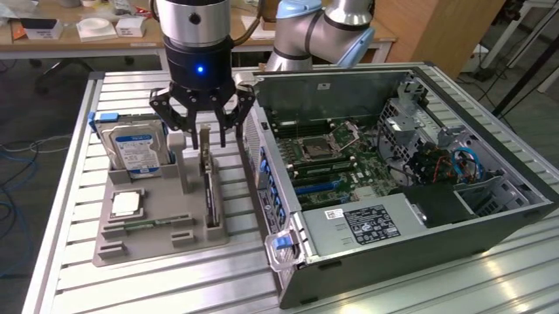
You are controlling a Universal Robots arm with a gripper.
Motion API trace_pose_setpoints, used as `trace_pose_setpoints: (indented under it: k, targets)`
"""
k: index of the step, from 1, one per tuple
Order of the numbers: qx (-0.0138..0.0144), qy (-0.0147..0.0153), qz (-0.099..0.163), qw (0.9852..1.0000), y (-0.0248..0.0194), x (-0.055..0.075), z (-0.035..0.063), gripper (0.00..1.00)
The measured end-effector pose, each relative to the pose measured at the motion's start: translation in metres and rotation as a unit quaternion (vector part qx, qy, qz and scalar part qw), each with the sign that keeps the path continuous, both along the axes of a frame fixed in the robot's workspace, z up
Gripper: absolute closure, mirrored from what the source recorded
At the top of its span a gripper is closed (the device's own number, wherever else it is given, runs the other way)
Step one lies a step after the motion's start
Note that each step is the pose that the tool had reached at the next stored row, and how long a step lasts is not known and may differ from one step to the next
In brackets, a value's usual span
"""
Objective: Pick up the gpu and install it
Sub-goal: 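Reach for the gpu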
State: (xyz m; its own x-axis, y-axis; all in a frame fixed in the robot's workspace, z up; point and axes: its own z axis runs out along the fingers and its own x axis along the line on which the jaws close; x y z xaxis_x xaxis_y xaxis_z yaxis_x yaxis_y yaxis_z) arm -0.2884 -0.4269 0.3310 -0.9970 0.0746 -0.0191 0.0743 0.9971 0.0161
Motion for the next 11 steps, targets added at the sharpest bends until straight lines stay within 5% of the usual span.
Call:
trace_pose_setpoints:
  k: [11]
  targets:
    - [0.0, 0.0, 0.0, 1.0, 0.0, 0.0, -0.0068, 0.53]
